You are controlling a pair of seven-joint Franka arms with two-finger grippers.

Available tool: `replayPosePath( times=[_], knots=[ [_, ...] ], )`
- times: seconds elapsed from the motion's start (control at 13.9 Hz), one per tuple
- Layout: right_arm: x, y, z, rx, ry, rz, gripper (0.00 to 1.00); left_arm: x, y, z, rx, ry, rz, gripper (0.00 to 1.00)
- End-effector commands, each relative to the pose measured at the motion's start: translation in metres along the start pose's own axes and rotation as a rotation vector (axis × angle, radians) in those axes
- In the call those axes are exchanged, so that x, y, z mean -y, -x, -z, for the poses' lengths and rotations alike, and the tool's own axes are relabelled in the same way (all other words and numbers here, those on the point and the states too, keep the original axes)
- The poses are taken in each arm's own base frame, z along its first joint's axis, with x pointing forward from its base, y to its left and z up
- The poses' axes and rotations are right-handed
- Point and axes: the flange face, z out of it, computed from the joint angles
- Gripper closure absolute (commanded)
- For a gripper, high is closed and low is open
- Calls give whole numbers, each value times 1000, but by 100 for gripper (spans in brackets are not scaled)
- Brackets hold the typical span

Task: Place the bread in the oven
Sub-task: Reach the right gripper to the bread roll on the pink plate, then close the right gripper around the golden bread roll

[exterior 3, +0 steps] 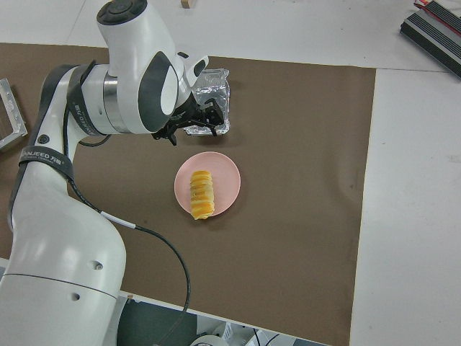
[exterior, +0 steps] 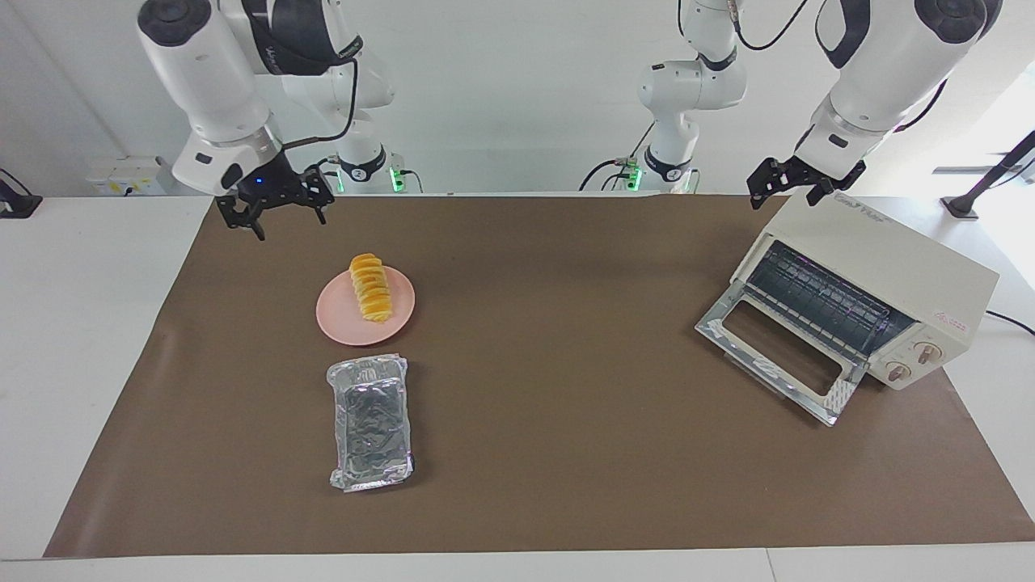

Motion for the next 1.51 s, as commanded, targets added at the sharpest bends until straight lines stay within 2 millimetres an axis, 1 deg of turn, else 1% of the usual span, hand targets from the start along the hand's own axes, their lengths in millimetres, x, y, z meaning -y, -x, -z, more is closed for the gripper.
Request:
replayPosePath(
  times=[0.0,0.07,0.14,0.22,0.36,0.43,0.57,0.79,1.0,1.08,1.29,1.36,1.43],
  knots=[
    [7,-2,-51,45,-11,-11,0,3,6,3,8,13,7,0],
    [7,-9,-67,61,-17,-7,0,3,6,3,8,13,7,0],
    [15,-18,-87,42,-14,20,0,2,6,3,7,12,6,0],
    [29,-22,-108,17,-8,48,0,3,6,3,8,14,7,0],
    [38,-24,-149,-14,-5,67,0,2,6,3,7,12,6,0],
    [44,-27,-161,-27,-2,80,0,2,6,3,8,12,6,0],
    [47,-26,-176,-10,-4,99,0,3,6,3,8,13,7,0],
    [40,-21,-196,-36,-1,158,0,2,6,3,7,12,6,0],
    [45,-23,-223,-17,-9,168,0,2,6,3,7,12,6,0],
    [44,-25,-227,-24,-9,165,0,3,6,3,8,13,7,0],
    [42,-25,-228,-14,-9,165,1,2,6,3,8,12,6,0],
    [41,-24,-227,-10,-9,165,16,3,6,3,8,13,7,0],
    [40,-24,-227,-7,-8,164,42,2,6,3,8,12,6,0]
  ],
)
